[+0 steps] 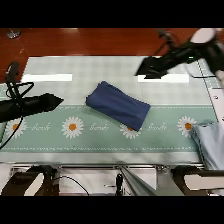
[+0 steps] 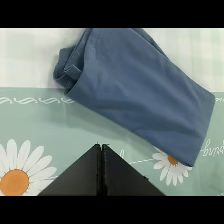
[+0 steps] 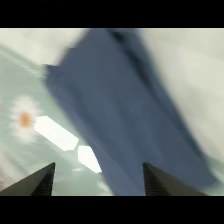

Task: Fold the shirts.

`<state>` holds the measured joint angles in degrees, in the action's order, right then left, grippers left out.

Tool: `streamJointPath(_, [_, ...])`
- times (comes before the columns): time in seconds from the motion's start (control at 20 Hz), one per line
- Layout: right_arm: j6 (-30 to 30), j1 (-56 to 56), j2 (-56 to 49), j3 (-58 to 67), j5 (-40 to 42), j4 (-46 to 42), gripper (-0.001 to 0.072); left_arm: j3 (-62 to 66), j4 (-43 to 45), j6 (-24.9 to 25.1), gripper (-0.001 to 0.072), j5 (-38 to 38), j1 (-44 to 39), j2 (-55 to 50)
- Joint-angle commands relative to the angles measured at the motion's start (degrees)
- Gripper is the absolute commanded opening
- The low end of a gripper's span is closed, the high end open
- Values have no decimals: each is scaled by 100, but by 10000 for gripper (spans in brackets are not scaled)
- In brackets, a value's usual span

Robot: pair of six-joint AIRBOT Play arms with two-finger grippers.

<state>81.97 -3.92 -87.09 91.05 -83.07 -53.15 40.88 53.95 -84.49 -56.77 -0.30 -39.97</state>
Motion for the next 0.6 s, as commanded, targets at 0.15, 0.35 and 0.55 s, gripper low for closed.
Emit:
streamJointPath(0.15, [2524,590,3941,-5075,2776,-2697,631,-168,9,-17,24,90,-13,22])
streamJointPath(0.35, [1266,586,3985,-6662,3803,815,631,-284,4,-22,24,87,-15,22])
streamJointPath(0.55, [374,479,2481,-6408,3506,1626,630,-369,7,-20,24,94,-13,22])
